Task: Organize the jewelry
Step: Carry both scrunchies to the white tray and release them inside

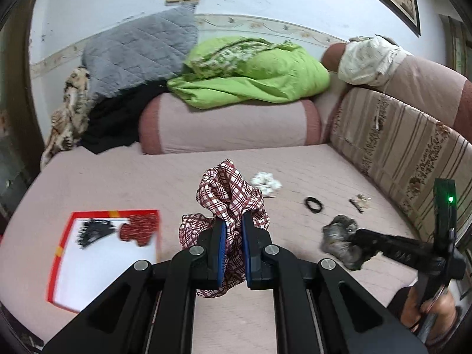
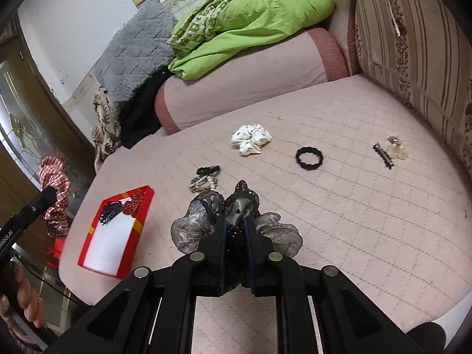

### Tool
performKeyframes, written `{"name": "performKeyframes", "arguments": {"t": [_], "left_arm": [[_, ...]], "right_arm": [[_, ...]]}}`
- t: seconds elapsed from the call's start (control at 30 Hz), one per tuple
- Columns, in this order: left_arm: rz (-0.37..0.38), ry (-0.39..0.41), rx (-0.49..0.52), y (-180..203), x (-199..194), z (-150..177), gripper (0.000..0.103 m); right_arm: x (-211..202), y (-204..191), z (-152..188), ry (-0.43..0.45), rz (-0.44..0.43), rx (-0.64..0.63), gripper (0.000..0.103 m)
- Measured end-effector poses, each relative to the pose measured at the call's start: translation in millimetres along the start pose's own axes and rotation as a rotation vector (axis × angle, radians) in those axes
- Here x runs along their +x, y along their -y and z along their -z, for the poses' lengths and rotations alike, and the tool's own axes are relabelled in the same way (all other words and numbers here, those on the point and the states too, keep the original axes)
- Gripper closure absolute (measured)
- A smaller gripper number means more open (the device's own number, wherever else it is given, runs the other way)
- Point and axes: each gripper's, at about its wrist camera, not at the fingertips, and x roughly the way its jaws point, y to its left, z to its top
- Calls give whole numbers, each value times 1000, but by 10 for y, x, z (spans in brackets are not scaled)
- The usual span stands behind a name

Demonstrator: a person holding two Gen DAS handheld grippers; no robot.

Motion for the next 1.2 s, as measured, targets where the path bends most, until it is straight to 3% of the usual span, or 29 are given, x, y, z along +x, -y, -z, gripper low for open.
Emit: {"name": "performKeyframes", "arguments": {"t": [0.33,0.67,0.9,1.2], "left_arm": [[3,-38,-111,-790,-90,51,93],[-155,-138,-254,-1874,159,260,93],[-263,-196,-282,-2424,428,423,93],[-295,-282,-338,-2894,870,718,93]], "right_arm": [[136,-382,-29,-35,-36,-91,91],[460,-1165,-210,-83,-144,-230,91],[936,-1957,-179,-163,-229,-350,91],[2028,-2639,65,-330,-250,-368,90]]}}
